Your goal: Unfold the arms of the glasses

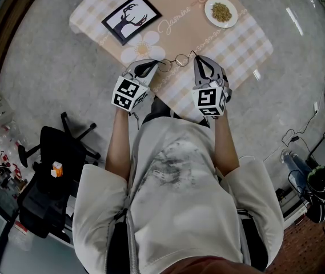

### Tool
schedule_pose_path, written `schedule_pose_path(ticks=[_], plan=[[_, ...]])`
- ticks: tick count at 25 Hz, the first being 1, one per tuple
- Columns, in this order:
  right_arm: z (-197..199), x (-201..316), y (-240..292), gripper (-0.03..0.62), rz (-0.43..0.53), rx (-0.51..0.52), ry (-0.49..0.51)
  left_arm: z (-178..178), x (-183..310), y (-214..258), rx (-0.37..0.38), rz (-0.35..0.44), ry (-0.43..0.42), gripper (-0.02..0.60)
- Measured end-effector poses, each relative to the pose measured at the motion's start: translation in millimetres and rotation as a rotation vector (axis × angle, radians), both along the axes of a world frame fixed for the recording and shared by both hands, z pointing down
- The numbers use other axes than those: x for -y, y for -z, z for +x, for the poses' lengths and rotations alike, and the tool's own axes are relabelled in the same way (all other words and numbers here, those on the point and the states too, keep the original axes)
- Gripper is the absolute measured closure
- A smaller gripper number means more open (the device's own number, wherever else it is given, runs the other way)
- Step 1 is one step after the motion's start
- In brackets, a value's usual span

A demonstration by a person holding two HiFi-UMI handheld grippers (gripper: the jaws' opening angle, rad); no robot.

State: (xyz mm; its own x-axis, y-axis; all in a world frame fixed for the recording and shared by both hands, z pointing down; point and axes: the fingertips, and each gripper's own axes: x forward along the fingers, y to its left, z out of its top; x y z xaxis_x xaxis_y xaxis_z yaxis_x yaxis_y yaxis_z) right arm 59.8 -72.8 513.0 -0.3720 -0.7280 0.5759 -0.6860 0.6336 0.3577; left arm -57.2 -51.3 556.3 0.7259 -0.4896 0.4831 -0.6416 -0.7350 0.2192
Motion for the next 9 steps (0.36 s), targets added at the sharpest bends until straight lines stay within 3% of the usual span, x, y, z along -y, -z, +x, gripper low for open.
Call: schedule_pose_path(ticks=[9], plan=[[-0.7, -0.8, 0.7, 0.571, 0.003, -0.001, 0.002, 0.3, -0.2, 1.1, -0.006, 0.002, 0.004, 0.566]])
